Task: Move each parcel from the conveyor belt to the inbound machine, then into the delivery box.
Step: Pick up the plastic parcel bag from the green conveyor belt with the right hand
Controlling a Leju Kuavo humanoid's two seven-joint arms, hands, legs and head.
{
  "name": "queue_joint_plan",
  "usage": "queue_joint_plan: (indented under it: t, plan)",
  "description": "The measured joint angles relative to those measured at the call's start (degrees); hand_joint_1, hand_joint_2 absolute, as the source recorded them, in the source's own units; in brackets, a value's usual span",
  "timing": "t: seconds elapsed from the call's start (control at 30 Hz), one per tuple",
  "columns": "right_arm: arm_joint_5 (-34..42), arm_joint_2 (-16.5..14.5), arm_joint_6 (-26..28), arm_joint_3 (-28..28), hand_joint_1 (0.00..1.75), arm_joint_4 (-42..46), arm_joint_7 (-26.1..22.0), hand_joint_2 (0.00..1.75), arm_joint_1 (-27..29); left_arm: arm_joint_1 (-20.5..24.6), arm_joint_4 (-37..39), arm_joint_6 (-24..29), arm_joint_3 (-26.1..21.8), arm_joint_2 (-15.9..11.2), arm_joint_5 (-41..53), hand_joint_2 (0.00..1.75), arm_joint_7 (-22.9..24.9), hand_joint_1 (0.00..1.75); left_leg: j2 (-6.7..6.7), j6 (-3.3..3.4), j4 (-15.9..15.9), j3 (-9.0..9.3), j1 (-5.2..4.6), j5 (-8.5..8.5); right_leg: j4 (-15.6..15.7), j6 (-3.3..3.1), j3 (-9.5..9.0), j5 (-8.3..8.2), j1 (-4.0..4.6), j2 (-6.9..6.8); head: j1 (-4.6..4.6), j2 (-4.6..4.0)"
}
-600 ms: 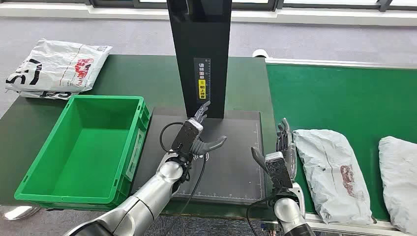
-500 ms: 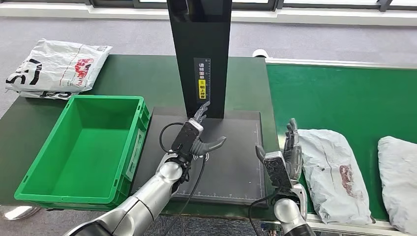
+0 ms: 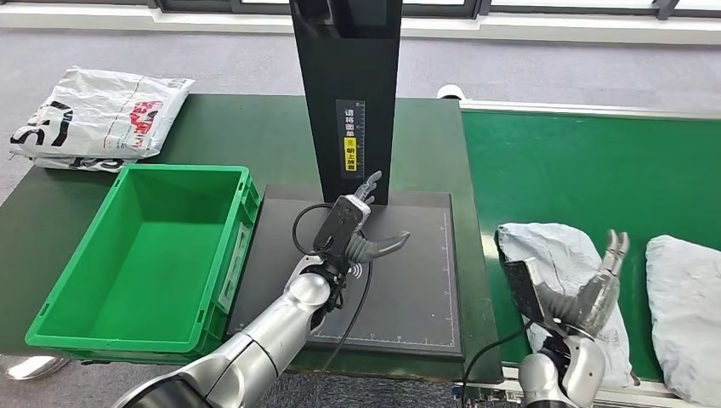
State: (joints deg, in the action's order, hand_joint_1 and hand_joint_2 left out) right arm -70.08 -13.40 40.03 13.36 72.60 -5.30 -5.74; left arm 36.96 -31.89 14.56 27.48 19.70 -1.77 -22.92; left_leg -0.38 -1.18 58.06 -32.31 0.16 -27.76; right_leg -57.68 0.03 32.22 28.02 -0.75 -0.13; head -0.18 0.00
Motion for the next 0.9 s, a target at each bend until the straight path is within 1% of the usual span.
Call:
queue_joint_plan:
  t: [0.07, 0.1, 0.2, 0.23, 0.3, 0.4, 0.47, 0.53, 0.6, 0.67, 0.77, 0.9]
  plan:
    - [-2.88, -0.38, -1.28, 3.06, 0.00, 0.74, 3.62, 1.75, 1.06, 0.68, 0.24, -0.38, 1.21, 0.40, -1.87, 1.75, 0.44, 0.00, 0.01, 0.03, 0.00, 0.00, 0.00, -0.02, 0.01, 0.00, 0.02, 0.00, -0.03, 0.01, -0.01, 0.00]
    - [-4.61, -0.51, -2.94, 4.57, 0.00, 0.88, 5.89, 1.75, 1.61, 1.05, 0.34, -0.54, 1.91, 0.57, -2.74, 1.75, 0.64, 0.00, 0.00, 0.04, 0.00, 0.00, -0.01, -0.02, 0.02, 0.00, 0.01, 0.00, -0.03, 0.01, -0.02, 0.00]
    - [-10.37, -0.79, -10.45, 9.13, 0.00, 0.62, 13.44, 1.75, 3.39, 2.35, 0.66, -1.12, 4.46, 0.87, -5.26, 1.75, 1.25, 0.00, -0.03, 0.04, 0.00, -0.01, -0.01, -0.02, 0.03, 0.01, -0.01, 0.01, -0.05, -0.03, -0.01, 0.00]
    - [-11.85, -0.86, -12.66, 10.46, 0.00, 0.32, 15.17, 1.75, 3.94, 2.77, 0.75, -1.36, 5.27, 0.91, -5.98, 1.75, 1.39, 0.00, -0.02, 0.04, 0.00, -0.02, -0.01, -0.02, 0.03, 0.01, -0.01, 0.01, -0.05, -0.03, 0.00, 0.00]
    - [-14.42, -0.95, -17.40, 12.98, 0.00, -0.82, 17.36, 1.75, 4.71, 3.59, 0.98, -2.02, 6.91, 0.97, -7.53, 1.75, 1.57, 0.00, 0.02, 0.04, 0.00, -0.01, -0.01, -0.02, 0.03, 0.01, 0.00, 0.00, -0.05, 0.01, 0.00, 0.00]
    - [-17.59, -0.98, -25.88, 16.29, 0.00, -3.77, 19.35, 1.75, 5.36, 4.86, 1.36, -3.20, 10.05, 1.13, -9.65, 1.75, 1.73, 0.00, 0.04, 0.04, 0.00, -0.01, -0.01, -0.02, 0.03, 0.01, 0.00, 0.00, -0.06, 0.04, 0.00, 0.00]
    - [-18.40, -1.05, -28.26, 17.57, 0.00, -5.32, 19.70, 1.75, 5.58, 5.39, 1.55, -3.58, 11.83, 1.19, -10.29, 1.75, 1.75, 0.00, 0.06, 0.05, -0.01, 0.00, -0.01, -0.03, 0.03, 0.01, 0.00, 0.00, -0.06, 0.06, 0.00, 0.00]
    - [-18.76, -1.13, -29.83, 18.38, 0.87, -6.43, 19.79, 1.75, 5.54, 5.68, 1.66, -3.89, 13.02, 1.26, -10.70, 1.75, 1.76, 0.00, 0.09, 0.05, 0.00, 0.03, -0.01, -0.03, 0.03, 0.01, -0.02, 0.00, -0.02, 0.10, 0.00, 0.00]
    - [-19.06, -1.11, -32.70, 19.02, 1.75, -7.99, 19.74, 1.75, 5.35, 6.08, 1.78, -4.45, 14.13, 1.32, -11.62, 1.75, 1.74, 0.00, 0.15, 0.04, 0.00, 0.08, 0.04, -0.03, 0.05, 0.01, -0.09, 0.00, 0.07, 0.15, 0.00, 0.00]
    - [-19.33, -0.95, -34.59, 19.28, 1.75, -10.32, 19.18, 1.75, 4.70, 6.62, 1.93, -4.90, 15.56, 1.33, -12.99, 1.75, 1.71, 0.00, 0.34, 0.05, -0.01, 0.26, 0.19, -0.08, 0.19, 0.05, -0.31, -0.03, 0.25, 0.31, -0.02, 0.00]
    - [-19.81, -0.43, -33.64, 19.54, 1.75, -13.99, 17.96, 1.75, 3.45, 7.31, 2.22, -4.99, 17.36, 1.34, -14.41, 1.75, 1.46, 0.00, 0.64, 0.16, -0.03, 0.73, 0.54, -0.22, 0.58, 0.14, -0.88, -0.09, 0.52, 0.56, -0.02, 0.00]
    - [-20.02, 0.41, -32.87, 19.78, 1.75, -16.49, 17.72, 1.75, 2.30, 7.79, 2.55, -4.99, 18.25, 1.35, -14.69, 1.75, 1.27, 0.00, 0.69, 0.36, 0.01, 0.89, 0.70, -0.21, 0.87, 0.42, -1.16, -0.29, 0.54, 0.61, -0.02, 0.00]
